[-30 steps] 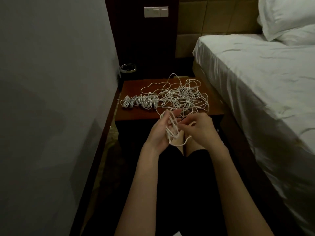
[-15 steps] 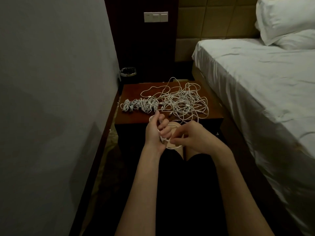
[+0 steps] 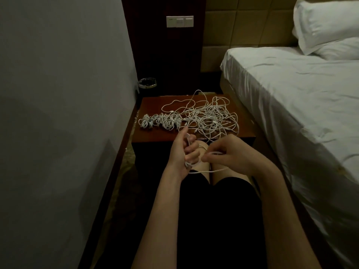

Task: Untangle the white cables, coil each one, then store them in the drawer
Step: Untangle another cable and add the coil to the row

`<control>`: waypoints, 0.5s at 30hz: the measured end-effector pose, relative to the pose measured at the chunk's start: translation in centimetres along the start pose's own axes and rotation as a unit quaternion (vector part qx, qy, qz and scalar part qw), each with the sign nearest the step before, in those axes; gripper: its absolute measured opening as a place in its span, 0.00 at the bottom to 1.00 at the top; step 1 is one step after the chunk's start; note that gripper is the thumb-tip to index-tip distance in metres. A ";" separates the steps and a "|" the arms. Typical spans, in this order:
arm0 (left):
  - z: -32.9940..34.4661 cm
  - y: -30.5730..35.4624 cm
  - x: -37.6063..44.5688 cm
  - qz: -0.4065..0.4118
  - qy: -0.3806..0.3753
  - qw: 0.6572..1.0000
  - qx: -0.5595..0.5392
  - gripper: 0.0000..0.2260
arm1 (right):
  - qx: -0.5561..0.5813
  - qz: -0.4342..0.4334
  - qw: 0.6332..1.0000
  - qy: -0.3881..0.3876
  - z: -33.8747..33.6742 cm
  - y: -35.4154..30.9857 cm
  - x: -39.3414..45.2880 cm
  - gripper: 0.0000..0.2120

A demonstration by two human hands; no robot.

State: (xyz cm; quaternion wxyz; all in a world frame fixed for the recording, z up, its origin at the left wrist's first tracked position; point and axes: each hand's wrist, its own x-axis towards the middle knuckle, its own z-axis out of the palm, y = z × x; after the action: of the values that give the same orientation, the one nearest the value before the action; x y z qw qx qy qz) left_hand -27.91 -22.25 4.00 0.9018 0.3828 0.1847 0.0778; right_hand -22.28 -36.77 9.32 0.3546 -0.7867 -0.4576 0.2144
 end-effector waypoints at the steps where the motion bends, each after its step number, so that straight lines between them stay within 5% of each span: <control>1: 0.1 -0.1 0.0 -0.008 -0.001 1.000 0.023 0.21 | 0.022 -0.009 1.000 0.013 0.4 -0.4 0.1 0.03; 8: 0.9 -0.6 -0.3 -0.034 -0.013 0.990 0.136 0.32 | 0.056 -0.007 0.998 0.037 2.5 0.0 1.5 0.05; 15: 1.0 -0.8 -0.8 -0.054 -0.074 0.990 0.108 0.24 | 0.091 0.037 0.986 0.134 1.9 1.0 1.1 0.08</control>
State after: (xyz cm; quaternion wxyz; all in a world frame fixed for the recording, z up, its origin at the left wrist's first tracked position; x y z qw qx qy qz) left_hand -28.22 -23.71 4.28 0.8695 0.4717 0.1454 -0.0199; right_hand -22.43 -35.42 7.25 0.4742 -0.7891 -0.3557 0.1608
